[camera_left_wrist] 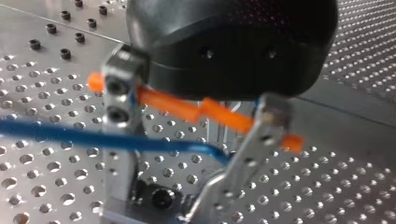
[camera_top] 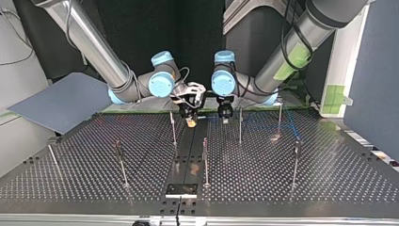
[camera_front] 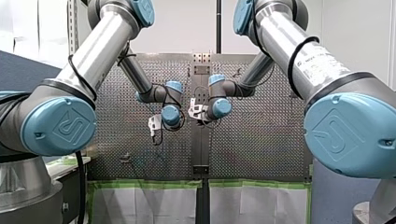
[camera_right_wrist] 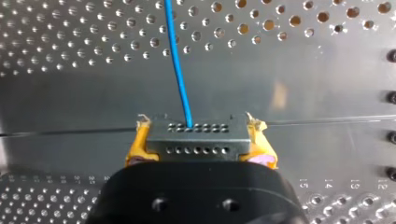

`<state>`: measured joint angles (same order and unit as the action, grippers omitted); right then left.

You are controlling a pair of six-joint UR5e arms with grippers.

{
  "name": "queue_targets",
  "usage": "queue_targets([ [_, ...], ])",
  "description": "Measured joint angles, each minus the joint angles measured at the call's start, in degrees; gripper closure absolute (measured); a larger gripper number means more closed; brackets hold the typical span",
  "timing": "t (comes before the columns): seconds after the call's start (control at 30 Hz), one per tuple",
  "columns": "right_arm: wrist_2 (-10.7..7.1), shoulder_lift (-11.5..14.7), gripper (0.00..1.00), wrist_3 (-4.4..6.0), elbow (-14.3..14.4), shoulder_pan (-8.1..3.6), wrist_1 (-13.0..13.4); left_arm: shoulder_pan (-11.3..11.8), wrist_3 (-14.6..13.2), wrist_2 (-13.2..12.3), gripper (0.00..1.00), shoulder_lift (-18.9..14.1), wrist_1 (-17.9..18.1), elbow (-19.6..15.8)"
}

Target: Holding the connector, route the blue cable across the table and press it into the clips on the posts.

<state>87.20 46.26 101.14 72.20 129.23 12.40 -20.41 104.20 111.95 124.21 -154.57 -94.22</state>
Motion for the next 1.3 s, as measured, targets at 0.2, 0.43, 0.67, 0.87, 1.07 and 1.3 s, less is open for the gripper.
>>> queue_targets([
  [0.2, 0.29, 2.0, 1.00, -0.32, 0.0, 0.03, -2.3, -0.1, 0.9, 0.7, 1.00, -2.0, 0.0, -2.1],
  [0.43, 0.52, 5.2, 1.00, -0.46, 0.7, 0.27, -5.1, -0.7, 1.5, 0.6, 1.00, -5.2, 1.9, -5.3],
  [0.67, 0.55, 8.4, 1.00, -0.49, 3.5, 0.26, -6.0, -1.7, 1.6, 0.6, 1.00, -9.0, 1.0, -9.1],
  [0.87, 0.48, 11.2, 1.00, -0.58, 4.5, 0.47, -6.9, -2.6, 1.9, 0.5, 1.00, -12.1, 0.4, -11.5],
  [1.07, 0.44, 14.2, 1.00, -1.51, 4.6, 0.70, -9.0, -3.0, 1.7, 0.0, 1.00, -15.0, 0.2, -11.9],
  [1.3, 0.36, 17.7, 1.00, -1.81, 4.6, 0.73, -9.9, -3.2, 2.0, -1.1, 1.00, -17.8, -0.2, -11.3],
])
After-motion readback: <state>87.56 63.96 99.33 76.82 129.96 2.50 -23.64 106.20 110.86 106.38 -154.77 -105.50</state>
